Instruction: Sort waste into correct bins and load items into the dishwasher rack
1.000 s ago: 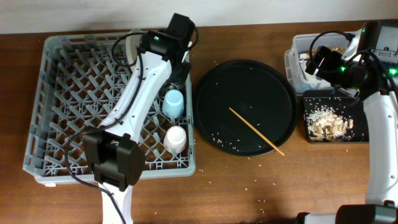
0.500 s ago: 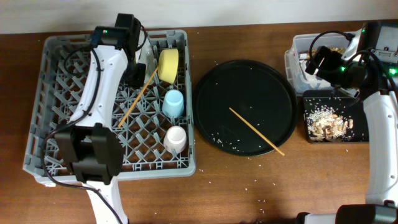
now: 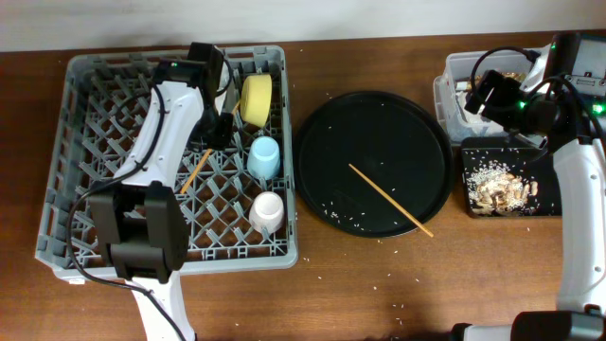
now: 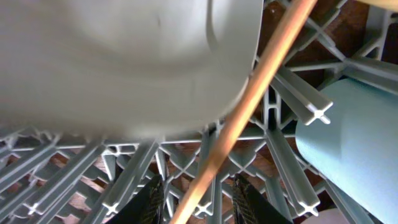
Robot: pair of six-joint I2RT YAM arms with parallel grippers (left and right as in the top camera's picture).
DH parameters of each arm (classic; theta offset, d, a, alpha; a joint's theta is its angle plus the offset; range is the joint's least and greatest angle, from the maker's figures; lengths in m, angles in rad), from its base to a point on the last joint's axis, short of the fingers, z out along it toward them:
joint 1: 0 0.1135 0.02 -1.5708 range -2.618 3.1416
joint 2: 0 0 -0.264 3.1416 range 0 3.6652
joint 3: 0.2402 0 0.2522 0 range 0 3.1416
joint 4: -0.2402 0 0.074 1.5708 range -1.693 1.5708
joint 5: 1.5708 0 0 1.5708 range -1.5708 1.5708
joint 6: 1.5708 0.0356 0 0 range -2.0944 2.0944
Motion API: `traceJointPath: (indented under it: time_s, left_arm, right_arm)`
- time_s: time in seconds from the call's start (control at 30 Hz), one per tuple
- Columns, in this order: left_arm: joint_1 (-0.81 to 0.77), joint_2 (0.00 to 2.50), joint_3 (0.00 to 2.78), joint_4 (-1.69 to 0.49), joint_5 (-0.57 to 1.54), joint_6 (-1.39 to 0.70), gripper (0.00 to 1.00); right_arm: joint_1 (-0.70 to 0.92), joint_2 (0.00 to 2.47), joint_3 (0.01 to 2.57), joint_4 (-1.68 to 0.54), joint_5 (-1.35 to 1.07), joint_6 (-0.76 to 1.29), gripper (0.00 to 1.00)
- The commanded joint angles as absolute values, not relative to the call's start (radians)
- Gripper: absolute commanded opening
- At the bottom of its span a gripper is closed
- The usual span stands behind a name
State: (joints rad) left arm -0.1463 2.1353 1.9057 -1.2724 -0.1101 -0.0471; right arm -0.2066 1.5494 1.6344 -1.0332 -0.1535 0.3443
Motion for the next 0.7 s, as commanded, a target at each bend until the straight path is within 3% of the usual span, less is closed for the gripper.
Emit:
traceJointPath:
  time_s: [0.0, 0.1, 0.27, 0.37, 0.43, 0.47, 0.53, 0.63, 0.67]
  left_arm:
    - [-0.150, 2.126, 1.848, -1.250, -0.083, -0.059, 0.36]
    - [-0.159, 2.124, 1.849, -1.222, 0.039, -0.051, 0.35]
    - [-0.226, 2.054, 2.025, -1.310, 0.068, -0.030, 0.35]
    - [-0.358, 1.995, 2.043, -1.246, 0.068, 0.030, 0.36]
    - [-0.476, 2.032, 2.043, -1.145, 0.068, 0.188, 0.37]
    - [-0.521, 2.057, 2.043, -1.115, 0.068, 0.265, 0.45]
    - [-0.594, 2.128, 2.043, -1.068, 0.068, 0.388, 0.51]
    - [-0.694, 2.270, 2.043, -0.999, 0.068, 0.448, 0.60]
    - [-0.721, 2.290, 2.043, -0.998, 0.072, 0.448, 0.68]
  right_arm:
    - [-0.211, 1.550, 1.636, -1.033, -0.138, 0.352, 0.98]
    - [-0.211, 1.550, 1.636, -1.033, -0.138, 0.352, 0.98]
    - [-0.211, 1.550, 1.636, -1.033, -0.138, 0.352, 0.98]
    - [-0.211, 1.550, 1.636, -1.033, -0.138, 0.352, 0.98]
    - [-0.211, 1.550, 1.636, -1.033, -0.138, 0.352, 0.98]
    - [-0.211, 1.550, 1.636, -1.033, -0.138, 0.352, 0.98]
    - [-0.211, 1.550, 1.636, -1.033, -0.138, 0.352, 0.98]
    - [-0.211, 1.550, 1.636, -1.033, -0.138, 0.352, 0.98]
    - [-0.211, 1.550, 1.636, -1.033, -0.138, 0.352, 0.98]
